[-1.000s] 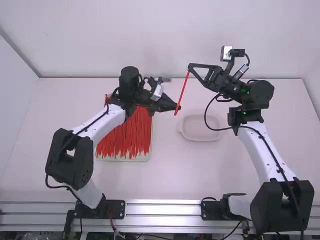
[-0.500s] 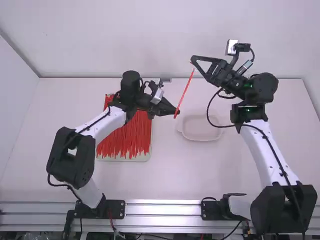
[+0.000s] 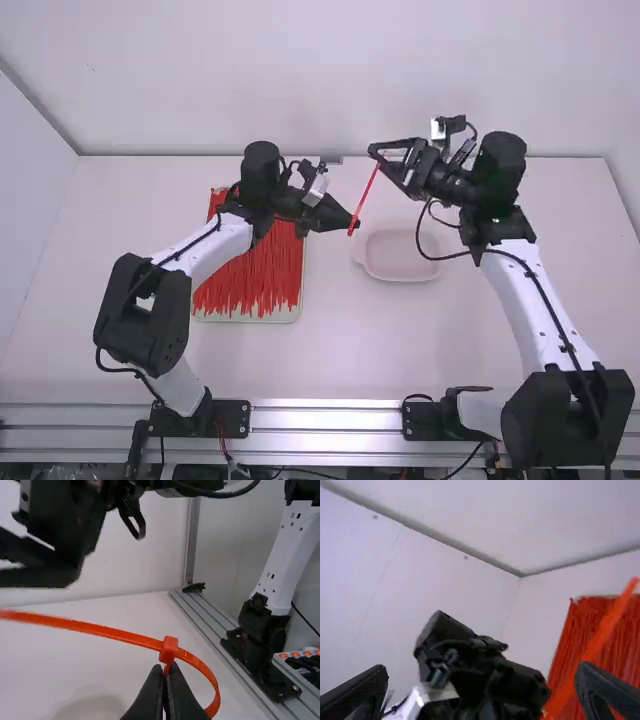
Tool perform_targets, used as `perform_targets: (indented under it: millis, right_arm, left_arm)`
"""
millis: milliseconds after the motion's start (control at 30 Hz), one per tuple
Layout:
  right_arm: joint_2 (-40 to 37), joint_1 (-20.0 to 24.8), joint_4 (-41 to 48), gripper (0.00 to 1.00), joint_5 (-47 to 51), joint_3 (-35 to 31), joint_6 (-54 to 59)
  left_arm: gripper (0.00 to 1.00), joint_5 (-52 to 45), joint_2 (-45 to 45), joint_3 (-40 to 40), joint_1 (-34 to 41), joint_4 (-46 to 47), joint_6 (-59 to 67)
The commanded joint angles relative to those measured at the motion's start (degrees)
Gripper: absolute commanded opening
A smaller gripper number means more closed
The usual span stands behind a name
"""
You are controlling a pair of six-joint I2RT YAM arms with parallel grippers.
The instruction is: Fasten the cable tie
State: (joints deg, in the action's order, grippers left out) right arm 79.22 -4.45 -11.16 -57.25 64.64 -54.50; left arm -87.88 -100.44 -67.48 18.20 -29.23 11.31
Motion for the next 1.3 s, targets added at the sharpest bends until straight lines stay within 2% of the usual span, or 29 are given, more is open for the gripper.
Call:
perform_targets:
  millis: [0, 67, 167, 233, 333, 500, 633, 767, 933, 1000, 1267]
  right_arm:
    - [-0.55, -0.11, 3.63, 0.99, -0.81, 1.22, 7.04]
    - [-0.55, -0.44, 7.93, 1.00, -0.68, 1.18, 10.64]
    - [-0.55, -1.25, 12.15, 0.93, 0.79, 1.18, 13.03]
    - [-0.55, -2.12, 14.45, 0.80, 1.18, 1.18, 15.04]
    - [-0.55, -3.43, 15.41, 0.72, 1.18, 1.14, 15.91]
    - [-0.55, -6.54, 15.96, 0.44, 1.62, 0.74, 17.51]
    - [-0.55, -7.96, 16.20, 0.40, 3.23, 0.15, 17.46]
    - [-0.55, -8.39, 17.27, 0.29, 3.52, 0.13, 18.82]
    - [-0.55, -8.35, 19.12, 0.25, 3.72, 0.09, 20.11]
    - [-0.55, -8.17, 19.12, 0.20, 3.58, -0.13, 20.39]
    - [-0.55, -5.97, 19.06, 0.16, 2.86, -0.98, 20.26]
  left_arm:
    - [0.02, -0.55, -0.04, -0.07, -0.57, -0.26, -0.46]
    - [0.02, 0.50, -0.04, -0.07, -0.46, -0.22, -0.57]
    - [0.02, 0.37, -0.04, -0.07, -0.57, -0.28, -0.39]
    - [0.02, 0.50, -0.04, -0.04, -0.57, -1.11, -0.44]
    - [0.02, 2.49, -0.04, -0.04, -0.50, -1.22, -0.98]
    - [0.02, 6.29, -0.04, -0.04, -0.50, -1.22, -2.95]
    - [0.02, 6.38, -0.04, -0.04, -0.59, -1.84, -2.99]
    - [0.02, 6.54, -0.04, -0.07, -0.61, -3.19, -4.11]
    - [0.02, 6.54, -0.04, -0.07, -0.68, -4.50, -5.86]
    - [0.02, 6.49, -0.04, -0.04, -1.31, -4.20, -5.57]
    - [0.02, 6.29, -0.04, -0.04, -2.10, -3.56, -7.48]
